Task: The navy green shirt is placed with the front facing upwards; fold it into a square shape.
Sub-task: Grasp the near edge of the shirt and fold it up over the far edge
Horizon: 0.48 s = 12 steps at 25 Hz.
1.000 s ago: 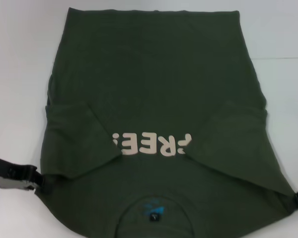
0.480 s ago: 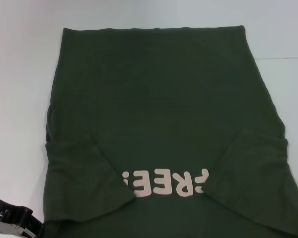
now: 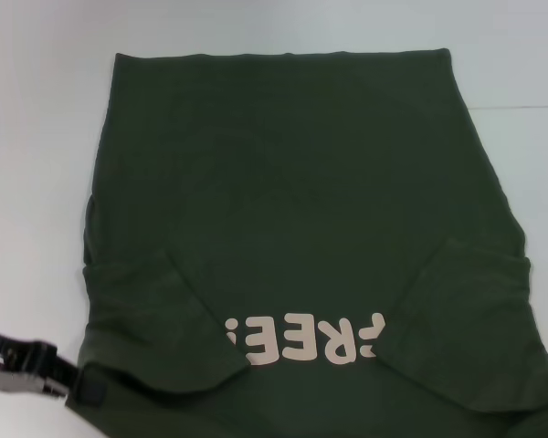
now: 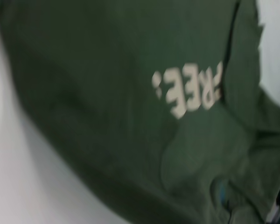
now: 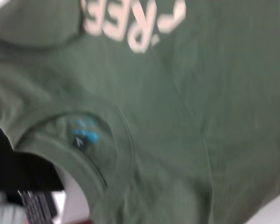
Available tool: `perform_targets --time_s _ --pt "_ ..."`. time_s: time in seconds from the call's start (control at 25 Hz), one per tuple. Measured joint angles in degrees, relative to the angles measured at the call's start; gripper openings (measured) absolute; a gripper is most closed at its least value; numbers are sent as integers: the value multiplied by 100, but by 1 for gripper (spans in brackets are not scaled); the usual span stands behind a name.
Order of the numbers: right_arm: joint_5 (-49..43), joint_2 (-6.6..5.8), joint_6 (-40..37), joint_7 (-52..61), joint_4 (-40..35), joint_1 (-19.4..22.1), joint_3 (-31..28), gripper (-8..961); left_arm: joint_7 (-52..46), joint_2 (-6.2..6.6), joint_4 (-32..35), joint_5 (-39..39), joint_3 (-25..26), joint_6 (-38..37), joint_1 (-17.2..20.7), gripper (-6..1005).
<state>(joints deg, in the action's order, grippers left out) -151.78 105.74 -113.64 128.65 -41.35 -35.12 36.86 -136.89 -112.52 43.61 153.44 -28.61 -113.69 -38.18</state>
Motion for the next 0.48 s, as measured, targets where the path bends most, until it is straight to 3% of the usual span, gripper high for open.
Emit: perform_targets --time_s 0.28,0.48 --pt "379 -166 11 -192 22 56 -830 38 308 109 -5 -421 866 273 52 40" --pt "621 -209 119 -308 -1 95 -1511 38 484 128 -12 -874 1330 483 146 40"
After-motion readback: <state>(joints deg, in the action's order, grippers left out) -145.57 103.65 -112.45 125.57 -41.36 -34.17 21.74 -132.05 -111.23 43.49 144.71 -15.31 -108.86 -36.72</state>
